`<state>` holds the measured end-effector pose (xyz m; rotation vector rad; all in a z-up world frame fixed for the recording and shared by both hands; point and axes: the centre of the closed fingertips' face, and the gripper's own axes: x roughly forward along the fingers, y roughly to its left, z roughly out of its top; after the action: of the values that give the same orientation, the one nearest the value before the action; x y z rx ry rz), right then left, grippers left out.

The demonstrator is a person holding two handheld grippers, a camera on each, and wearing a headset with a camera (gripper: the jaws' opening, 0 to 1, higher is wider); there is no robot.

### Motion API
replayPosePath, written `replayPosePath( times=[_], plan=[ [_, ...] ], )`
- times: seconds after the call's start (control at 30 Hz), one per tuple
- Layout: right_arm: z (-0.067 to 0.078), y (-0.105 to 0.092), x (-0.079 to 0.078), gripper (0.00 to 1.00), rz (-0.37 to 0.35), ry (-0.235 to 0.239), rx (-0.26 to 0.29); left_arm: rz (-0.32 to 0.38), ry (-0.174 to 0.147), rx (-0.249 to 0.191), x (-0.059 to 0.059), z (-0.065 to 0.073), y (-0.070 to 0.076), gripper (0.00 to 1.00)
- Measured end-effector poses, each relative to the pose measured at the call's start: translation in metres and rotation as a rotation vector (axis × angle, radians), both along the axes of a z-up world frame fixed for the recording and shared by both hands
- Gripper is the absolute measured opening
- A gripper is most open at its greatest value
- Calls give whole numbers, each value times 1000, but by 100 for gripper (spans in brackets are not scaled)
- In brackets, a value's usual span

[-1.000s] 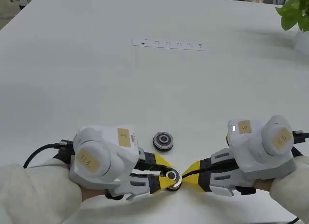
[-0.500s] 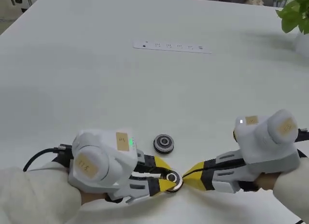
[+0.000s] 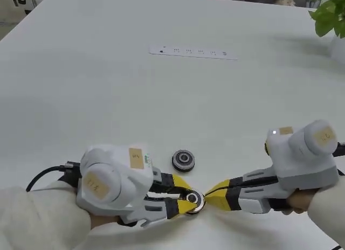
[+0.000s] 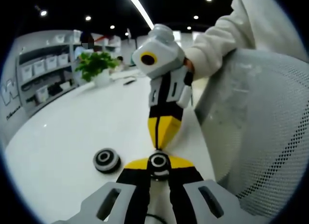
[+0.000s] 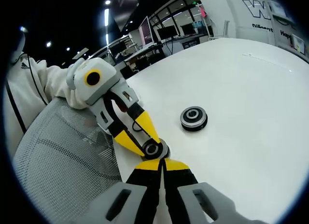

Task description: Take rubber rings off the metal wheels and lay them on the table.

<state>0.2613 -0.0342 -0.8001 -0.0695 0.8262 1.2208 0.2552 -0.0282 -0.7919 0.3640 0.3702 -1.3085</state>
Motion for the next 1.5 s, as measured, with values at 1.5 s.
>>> replayPosePath(
  times=[1.5],
  plan=[
    [16,16,-2,0,18,-2,59,2,-3,2,-1,0,1,14]
  ],
)
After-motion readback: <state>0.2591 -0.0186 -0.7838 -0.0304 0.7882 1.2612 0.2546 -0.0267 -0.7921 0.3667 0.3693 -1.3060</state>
